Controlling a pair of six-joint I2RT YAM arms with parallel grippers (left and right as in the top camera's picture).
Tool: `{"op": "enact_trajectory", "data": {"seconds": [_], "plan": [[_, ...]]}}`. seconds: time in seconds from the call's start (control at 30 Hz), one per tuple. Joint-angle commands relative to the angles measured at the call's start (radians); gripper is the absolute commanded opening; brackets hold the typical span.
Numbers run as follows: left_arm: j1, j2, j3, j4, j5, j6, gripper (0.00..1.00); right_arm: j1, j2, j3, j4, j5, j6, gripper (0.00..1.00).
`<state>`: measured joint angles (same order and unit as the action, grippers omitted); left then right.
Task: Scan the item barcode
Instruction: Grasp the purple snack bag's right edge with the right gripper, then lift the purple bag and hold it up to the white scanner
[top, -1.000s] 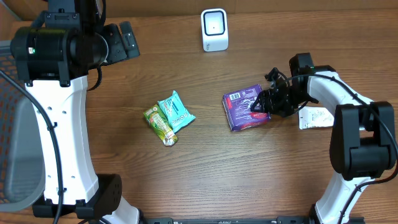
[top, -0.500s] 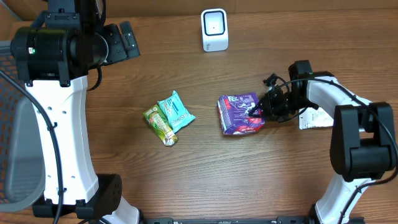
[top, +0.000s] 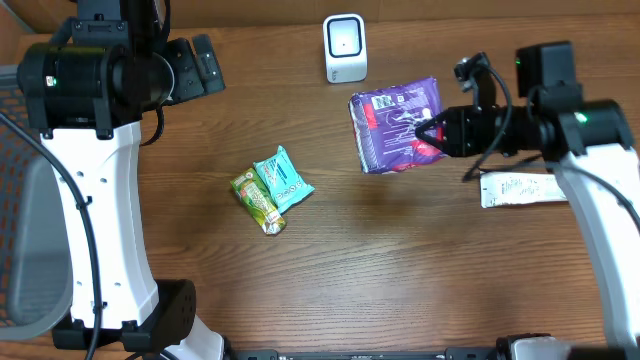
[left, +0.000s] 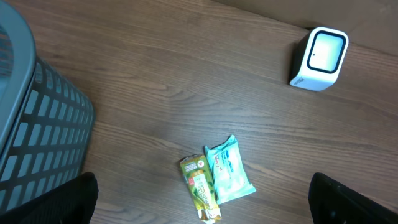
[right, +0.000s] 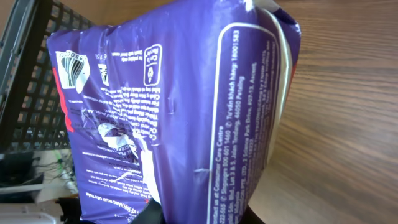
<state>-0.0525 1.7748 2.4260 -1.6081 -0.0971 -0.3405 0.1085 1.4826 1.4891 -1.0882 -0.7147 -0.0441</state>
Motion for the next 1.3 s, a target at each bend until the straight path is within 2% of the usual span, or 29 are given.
{"op": "enact_trajectory", "data": {"seconds": [0.0, 0.37, 0.57, 0.7, 0.87, 0.93, 1.07, 1.17, 1.27], "plan": [[-0.001, -0.002, -0.002, 0.0, 0.005, -0.011, 0.99, 0.006, -0.063, 0.014, -0.03, 0.068, 0.023, 0.16], [0.0, -0.002, -0.002, 0.0, 0.005, -0.011, 1.0, 0.133, -0.078, 0.014, -0.009, 0.266, 0.08, 0.14], [0.0, -0.002, -0.002, 0.0, 0.005, -0.011, 1.0, 0.263, -0.077, 0.027, 0.08, 0.583, 0.198, 0.16], [-0.001, -0.002, -0.002, 0.0, 0.005, -0.011, 0.99, 0.338, -0.032, 0.151, 0.063, 0.756, 0.193, 0.18], [-0.001, -0.002, -0.002, 0.0, 0.005, -0.011, 1.0, 0.362, 0.138, 0.431, -0.046, 0.892, 0.145, 0.11], [-0.001, -0.002, -0.002, 0.0, 0.005, -0.011, 1.0, 0.364, 0.26, 0.578, -0.079, 1.03, 0.121, 0.08], [-0.001, -0.002, -0.002, 0.0, 0.005, -0.011, 1.0, 0.393, 0.378, 0.618, 0.089, 1.347, 0.037, 0.06], [-0.001, -0.002, -0.002, 0.0, 0.005, -0.011, 1.0, 0.401, 0.441, 0.618, 0.244, 1.478, -0.055, 0.06], [-0.001, -0.002, -0.002, 0.0, 0.005, -0.011, 0.99, 0.401, 0.511, 0.617, 0.407, 1.55, -0.206, 0.06]]}}
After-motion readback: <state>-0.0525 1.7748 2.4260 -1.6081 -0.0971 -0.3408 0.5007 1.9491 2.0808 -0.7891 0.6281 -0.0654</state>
